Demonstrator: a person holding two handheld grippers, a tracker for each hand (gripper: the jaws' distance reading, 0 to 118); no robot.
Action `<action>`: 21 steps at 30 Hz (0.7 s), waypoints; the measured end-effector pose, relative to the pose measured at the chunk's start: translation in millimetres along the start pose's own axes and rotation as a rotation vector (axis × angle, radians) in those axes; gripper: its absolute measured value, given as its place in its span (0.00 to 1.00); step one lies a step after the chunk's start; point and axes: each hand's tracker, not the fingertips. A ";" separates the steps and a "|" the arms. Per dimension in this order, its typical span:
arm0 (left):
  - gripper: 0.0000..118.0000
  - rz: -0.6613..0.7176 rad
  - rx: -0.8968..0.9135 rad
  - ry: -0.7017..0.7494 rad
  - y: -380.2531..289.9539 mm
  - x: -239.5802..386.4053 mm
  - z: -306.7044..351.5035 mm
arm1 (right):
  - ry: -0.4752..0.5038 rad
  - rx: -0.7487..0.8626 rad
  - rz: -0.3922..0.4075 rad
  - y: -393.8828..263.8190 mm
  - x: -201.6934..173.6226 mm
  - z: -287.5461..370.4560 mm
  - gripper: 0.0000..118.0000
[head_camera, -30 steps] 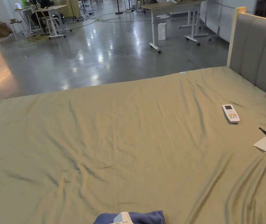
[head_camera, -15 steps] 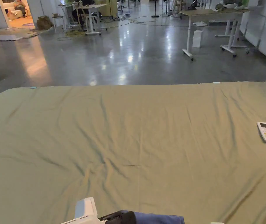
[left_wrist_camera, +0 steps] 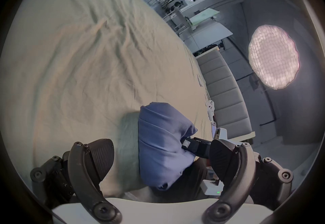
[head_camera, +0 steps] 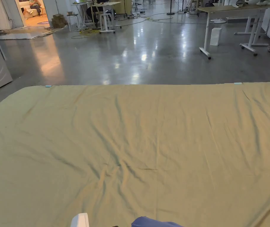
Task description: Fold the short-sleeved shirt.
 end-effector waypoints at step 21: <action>0.25 0.053 -0.074 0.023 2.0 18.9 -50.3 | 0.035 0.024 -0.013 -4.2 -1.1 8.4 0.00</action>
